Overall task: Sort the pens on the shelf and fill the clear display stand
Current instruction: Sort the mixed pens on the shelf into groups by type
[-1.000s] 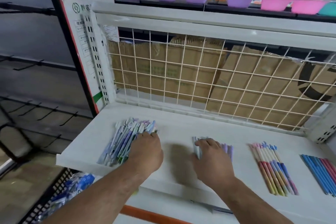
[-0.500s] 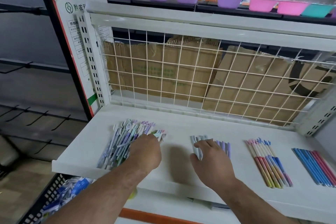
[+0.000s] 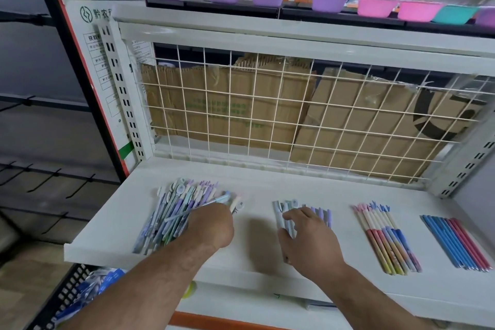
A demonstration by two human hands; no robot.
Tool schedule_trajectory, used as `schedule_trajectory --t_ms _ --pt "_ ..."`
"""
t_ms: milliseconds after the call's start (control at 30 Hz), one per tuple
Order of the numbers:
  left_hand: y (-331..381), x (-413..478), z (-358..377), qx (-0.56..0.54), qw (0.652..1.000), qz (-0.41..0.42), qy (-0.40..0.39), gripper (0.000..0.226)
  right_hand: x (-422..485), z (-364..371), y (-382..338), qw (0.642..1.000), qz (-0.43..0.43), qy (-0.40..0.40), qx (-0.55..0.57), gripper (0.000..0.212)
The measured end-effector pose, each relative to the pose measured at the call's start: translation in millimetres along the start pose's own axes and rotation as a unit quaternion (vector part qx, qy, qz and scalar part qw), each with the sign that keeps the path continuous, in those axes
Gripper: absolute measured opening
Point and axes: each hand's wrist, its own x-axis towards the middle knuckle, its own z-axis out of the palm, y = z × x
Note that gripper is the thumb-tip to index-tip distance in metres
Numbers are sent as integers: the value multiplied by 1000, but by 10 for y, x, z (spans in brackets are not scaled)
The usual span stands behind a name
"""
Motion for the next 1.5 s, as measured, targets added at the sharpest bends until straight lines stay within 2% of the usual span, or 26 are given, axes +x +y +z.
schedule_trajectory --t_ms 100,200,300,333,400,467,567,633,733,900,1033,1200,1300,1500 --pt "42 33 11 43 999 -6 -23 30 -7 -33 54 1000 0 -13 21 31" --pt "80 11 4 60 997 11 -48 32 -20 -68 112 999 -2 -18 38 30" --pt "93 6 -7 -57 998 -20 -22 19 -36 -128 172 997 6 -41 59 30" --pt "100 6 -25 -118 992 -33 -6 13 -38 -158 186 997 8 -44 68 29" --pt "146 9 -73 -246 968 -45 6 18 -40 -226 204 996 5 -48 76 29" --pt "246 -11 -117 -401 915 -40 -27 25 -46 -296 207 994 5 -57 90 26" --pt "491 -77 -193 -647 756 -57 -85 18 -63 -377 235 989 6 -71 129 19" --pt "644 -112 -215 -710 696 -60 -91 14 -67 -406 297 988 -2 -75 137 17" --pt "888 -153 -214 -746 658 -46 -98 14 -76 -483 429 988 -3 -66 141 17" --pt "1384 -258 -212 -771 626 -18 -115 13 -111 -567 736 978 11 -53 202 2" --pt "1779 -364 -250 -780 611 -26 -135 8 -179 -684 963 967 -4 -25 252 28" --pt "2208 -467 -300 -810 560 -50 -167 16 -213 -813 1257 959 33 -19 281 9" --pt "2460 -525 -324 -834 520 -57 -177 18 -227 -866 1432 958 58 -35 280 7" --pt "2902 -610 -309 -836 508 -85 -190 19 -230 -958 1781 953 119 -41 274 9"
